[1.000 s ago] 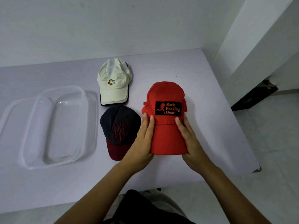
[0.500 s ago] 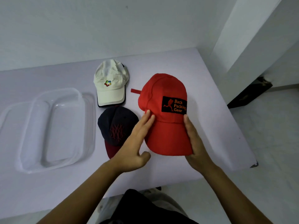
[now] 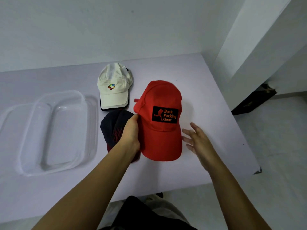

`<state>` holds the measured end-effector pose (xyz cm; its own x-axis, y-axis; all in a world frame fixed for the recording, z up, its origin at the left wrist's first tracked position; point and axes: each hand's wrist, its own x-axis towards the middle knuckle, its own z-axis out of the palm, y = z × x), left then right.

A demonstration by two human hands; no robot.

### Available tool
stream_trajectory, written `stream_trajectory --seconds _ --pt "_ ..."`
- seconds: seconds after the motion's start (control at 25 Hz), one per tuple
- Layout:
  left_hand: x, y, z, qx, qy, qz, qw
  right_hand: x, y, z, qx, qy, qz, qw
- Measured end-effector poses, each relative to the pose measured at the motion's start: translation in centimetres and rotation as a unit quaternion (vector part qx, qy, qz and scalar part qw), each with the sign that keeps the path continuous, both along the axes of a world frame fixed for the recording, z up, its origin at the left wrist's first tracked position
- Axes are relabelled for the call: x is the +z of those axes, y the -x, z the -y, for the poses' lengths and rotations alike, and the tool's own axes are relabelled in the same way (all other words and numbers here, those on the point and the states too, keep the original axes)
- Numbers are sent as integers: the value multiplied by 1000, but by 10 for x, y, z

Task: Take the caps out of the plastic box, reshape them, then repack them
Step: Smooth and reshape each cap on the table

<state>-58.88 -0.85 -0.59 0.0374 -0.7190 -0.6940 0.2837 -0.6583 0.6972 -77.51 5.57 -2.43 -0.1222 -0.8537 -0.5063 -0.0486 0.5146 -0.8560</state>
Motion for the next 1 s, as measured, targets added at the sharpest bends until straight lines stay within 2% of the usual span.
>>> stream_trajectory --seconds 0.16,0.32,0.48,0.68,0.84,1.0 --pt "2 12 1 -16 16 -30 999 4 -24 30 -91 -96 122 984" --pt "-4 15 4 40 -4 -63 997 10 -30 42 -182 -96 142 968" --pt "-7 18 0 68 -22 -34 997 5 -37 39 -230 -79 148 958" --pt "-2 11 2 42 -21 -18 999 10 -37 35 -230 -76 152 958" --pt "-3 10 0 5 -17 58 998 11 -41 32 -218 -90 162 958" --pt "-11 13 -11 -20 -83 -36 996 18 -49 32 -169 -145 167 960"
